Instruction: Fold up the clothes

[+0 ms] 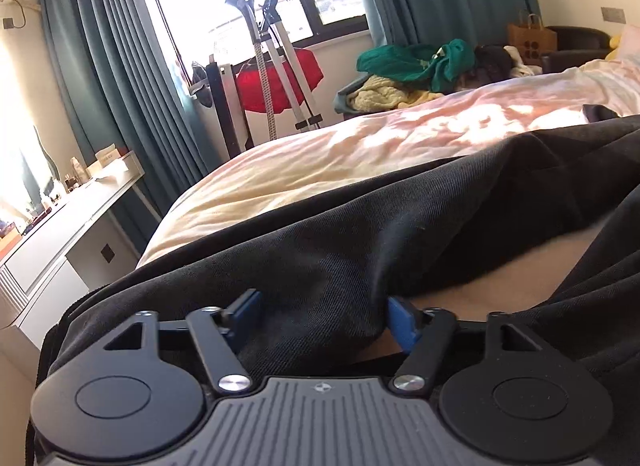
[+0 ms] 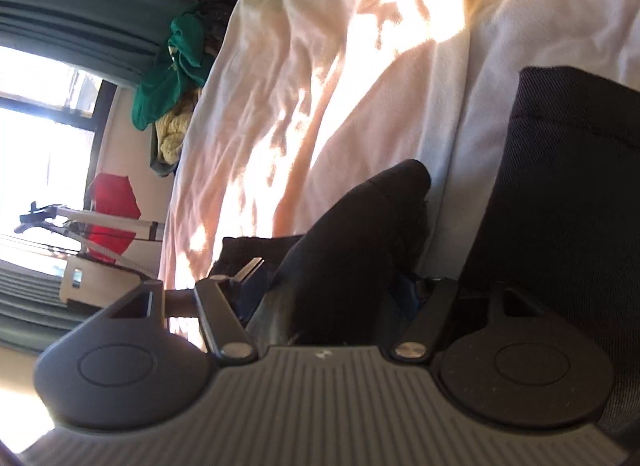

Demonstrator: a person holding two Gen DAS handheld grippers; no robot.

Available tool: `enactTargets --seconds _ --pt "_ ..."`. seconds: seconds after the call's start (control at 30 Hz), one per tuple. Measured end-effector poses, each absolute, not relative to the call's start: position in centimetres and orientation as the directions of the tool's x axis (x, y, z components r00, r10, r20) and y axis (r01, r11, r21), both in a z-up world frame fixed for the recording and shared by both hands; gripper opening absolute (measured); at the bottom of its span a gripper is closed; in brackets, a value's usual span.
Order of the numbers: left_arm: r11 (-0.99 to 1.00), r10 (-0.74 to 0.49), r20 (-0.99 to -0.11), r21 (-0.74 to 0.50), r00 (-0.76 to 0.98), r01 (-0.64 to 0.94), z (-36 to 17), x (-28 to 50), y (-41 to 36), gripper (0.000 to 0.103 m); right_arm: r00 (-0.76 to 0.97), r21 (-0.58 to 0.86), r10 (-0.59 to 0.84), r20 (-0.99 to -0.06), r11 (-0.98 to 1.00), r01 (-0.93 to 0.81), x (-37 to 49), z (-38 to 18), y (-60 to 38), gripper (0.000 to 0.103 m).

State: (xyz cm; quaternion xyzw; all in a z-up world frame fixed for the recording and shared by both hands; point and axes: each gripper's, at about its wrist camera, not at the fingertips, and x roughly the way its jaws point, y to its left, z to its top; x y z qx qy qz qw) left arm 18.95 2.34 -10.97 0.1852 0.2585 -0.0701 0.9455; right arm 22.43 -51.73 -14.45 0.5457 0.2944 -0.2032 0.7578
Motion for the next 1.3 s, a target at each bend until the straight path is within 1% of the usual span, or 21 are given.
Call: enactTargets --seconds 0.03,0.07,0.1,0.17,0.2,0.27,0.3,0.33,0.4,0.43,0.5,0.6,0.67,0.7,0.87,0.97,1.07,1.1,1.2,1.27,1.3 --pt "0.929 -0.053 -0.510 0.289 0.859 0.230 -10.6 18.8 2.6 0.021 0.737 0.689 -0.009 -0.676 0.348 0.636 23.3 -13.7 -51.7 0.022" --pt "0.936 -0.070 -0.502 0.265 0.862 0.230 -10.2 18.7 3.0 0.007 0.730 0.667 -0.029 -0.683 0.385 0.639 24.3 -12.8 -51.6 0.011" --pt "0.943 -0.086 -0.494 0.241 0.865 0.231 -9.8 18.6 3.3 0.005 0.739 0.663 -0.040 -0.673 0.411 0.626 25.1 -11.6 -51.5 0.010" --pt "0.959 -0.145 -0.448 0.156 0.882 0.237 -8.3 17.7 4.4 0.005 0.772 0.675 -0.048 -0.634 0.454 0.582 26.8 -8.9 -51.4 0.010" --pt "0.964 -0.174 -0.422 0.112 0.890 0.242 -7.5 17.3 5.0 0.004 0.800 0.690 -0.057 -0.597 0.473 0.548 27.4 -7.4 -51.4 0.009" --pt "0.954 -0.258 -0.373 0.047 0.891 0.295 -5.7 16.2 6.0 0.001 0.860 0.723 -0.073 -0.504 0.509 0.467 27.6 -4.3 -51.5 0.009" --pt "0.943 -0.297 -0.359 0.035 0.885 0.331 -5.0 15.6 6.3 0.001 0.895 0.741 -0.082 -0.439 0.531 0.412 27.2 -2.9 -51.6 0.008" --pt "0.932 -0.322 -0.357 0.044 0.877 0.360 -4.6 15.0 6.4 0.001 0.927 0.755 -0.092 -0.364 0.553 0.352 26.6 -1.8 -51.7 0.008" --pt "0.905 -0.365 -0.371 0.073 0.854 0.419 -4.4 13.9 6.3 0.002 0.960 0.724 -0.123 -0.253 0.634 0.272 24.6 -1.1 -51.8 0.008" --pt "0.891 -0.379 -0.391 0.088 0.839 0.445 -4.8 13.5 6.1 0.002 0.957 0.711 -0.134 -0.256 0.644 0.281 23.5 -2.2 -52.0 0.009" --pt "0.868 -0.392 -0.448 0.111 0.804 0.485 -5.8 13.4 5.6 0.002 0.933 0.696 -0.154 -0.325 0.629 0.346 21.6 -5.7 -52.8 0.009" --pt "0.846 -0.387 -0.528 0.124 0.756 0.519 -7.7 13.8 5.1 0.002 0.854 0.707 -0.115 -0.507 0.511 0.489 18.9 -13.5 -54.5 0.009" --pt "0.849 -0.371 -0.563 0.116 0.739 0.515 -8.6 14.1 5.1 0.002 0.821 0.723 -0.062 -0.568 0.440 0.533 17.2 -18.0 -54.9 0.008" --pt "0.853 -0.371 -0.567 0.105 0.736 0.511 -8.8 14.3 5.2 0.002 0.823 0.729 -0.056 -0.565 0.433 0.530 16.8 -18.6 -54.9 0.008" --pt "0.866 -0.385 -0.560 0.056 0.734 0.497 -8.6 14.5 5.6 0.002 0.869 0.750 -0.086 -0.487 0.470 0.466 16.0 -17.2 -54.2 0.008" --pt "0.870 -0.394 -0.556 0.032 0.732 0.493 -8.2 14.8 5.9 0.002 0.878 0.757 -0.111 -0.466 0.463 0.461 15.8 -16.2 -54.6 0.008" --pt "0.863 -0.400 -0.560 0.035 0.725 0.504 -7.7 14.7 5.6 0.001 0.885 0.764 -0.136 -0.445 0.457 0.455 15.5 -15.2 -54.9 0.008" --pt "0.858 -0.399 -0.568 0.045 0.720 0.512 -7.8 14.5 5.5 0.001 0.883 0.764 -0.137 -0.448 0.454 0.458 15.4 -15.4 -55.1 0.008" --pt "0.844 -0.387 -0.593 0.080 0.706 0.531 -8.5 14.3 4.9 0.002 0.853 0.728 -0.119 -0.508 0.470 0.499 15.5 -17.3 -55.7 0.008" --pt "0.853 -0.362 -0.615 0.085 0.700 0.515 -9.0 14.5 4.6 0.004 0.843 0.692 -0.099 -0.529 0.525 0.496 15.5 -17.8 -55.3 0.008" --pt "0.858 -0.353 -0.623 0.082 0.698 0.507 -9.2 14.5 4.5 0.006 0.839 0.673 -0.090 -0.537 0.554 0.490 15.4 -17.9 -55.1 0.011"
